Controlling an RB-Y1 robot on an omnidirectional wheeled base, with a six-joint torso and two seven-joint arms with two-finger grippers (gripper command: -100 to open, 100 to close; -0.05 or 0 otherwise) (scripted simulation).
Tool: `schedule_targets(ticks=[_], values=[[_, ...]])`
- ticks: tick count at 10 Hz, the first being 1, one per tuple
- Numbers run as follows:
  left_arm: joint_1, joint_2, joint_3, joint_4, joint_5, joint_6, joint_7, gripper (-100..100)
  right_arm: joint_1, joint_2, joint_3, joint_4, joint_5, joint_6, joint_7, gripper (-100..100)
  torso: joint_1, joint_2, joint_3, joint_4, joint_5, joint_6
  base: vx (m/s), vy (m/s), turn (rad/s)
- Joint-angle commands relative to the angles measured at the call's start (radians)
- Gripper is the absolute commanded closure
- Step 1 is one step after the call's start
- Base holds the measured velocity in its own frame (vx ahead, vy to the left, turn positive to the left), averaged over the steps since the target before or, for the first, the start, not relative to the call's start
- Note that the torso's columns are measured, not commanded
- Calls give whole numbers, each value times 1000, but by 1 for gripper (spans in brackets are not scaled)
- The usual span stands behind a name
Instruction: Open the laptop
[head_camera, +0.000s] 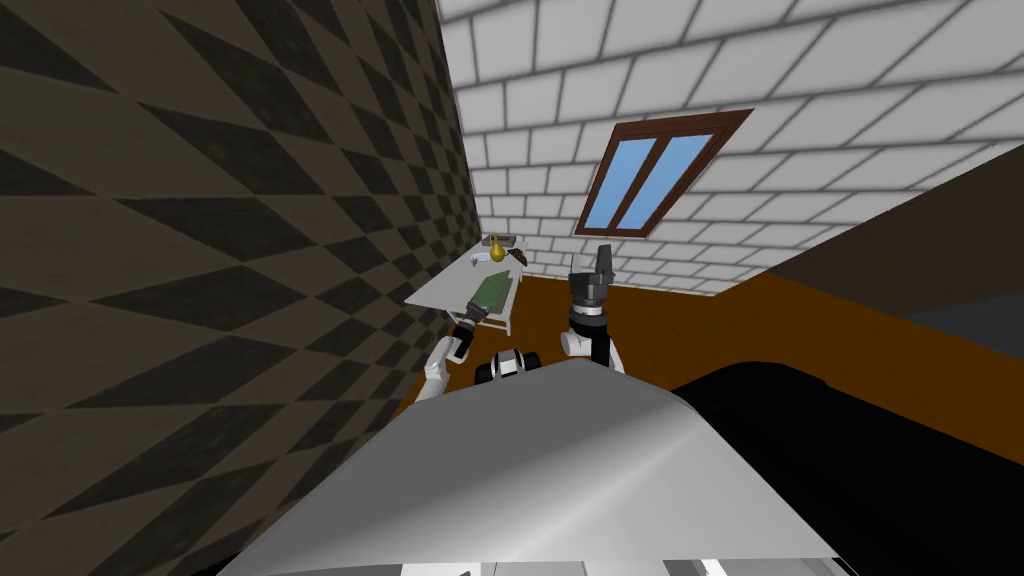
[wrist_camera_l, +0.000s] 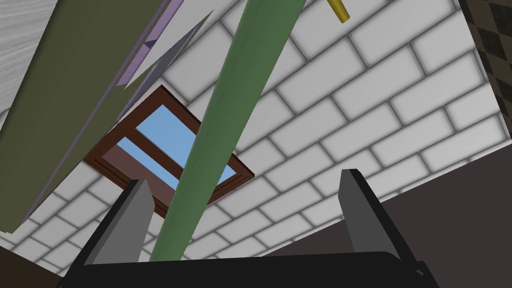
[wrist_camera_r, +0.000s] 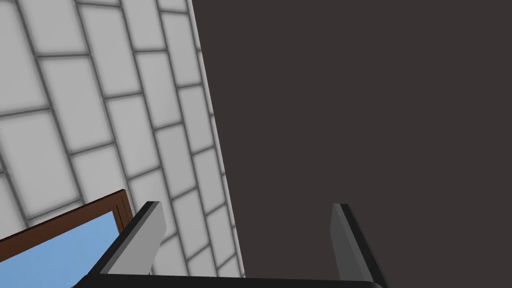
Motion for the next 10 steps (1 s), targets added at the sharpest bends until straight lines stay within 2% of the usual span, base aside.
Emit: schedule_targets(ticks=[1,3,4,6,8,9,10], values=[[-42,18,-1,5,-6,65,41,-100,0,0,0,0,0,0,0,0,0,-2,-1,0,0,-1,-60,27,-129],[-90,39,-5,9,-16,135,86,-100,0,0,0,0,0,0,0,0,-1,-1,-1,0,0,0,-100,41,-240],[-90,39,-5,9,-16,135,86,-100,0,0,0,0,0,0,0,0,0,1,0,1,0,0,-73,35,-71],[-137,60,-9,13,-25,194,131,-100,0,0,0,0,0,0,0,0,-1,-1,-1,0,0,0,-82,23,-189],[-134,61,-10,14,-23,195,128,-100,0,0,0,0,0,0,0,0,-1,0,0,0,0,-1,-53,15,-50],[-134,61,-11,15,-24,200,130,0,0,0,0,0,0,0,0,0,-1,-3,-1,0,0,-1,-8,1,1],[-133,61,-11,16,-24,199,130,0,0,0,0,0,0,0,0,0,-1,-4,-2,-1,0,0,0,0,0]])
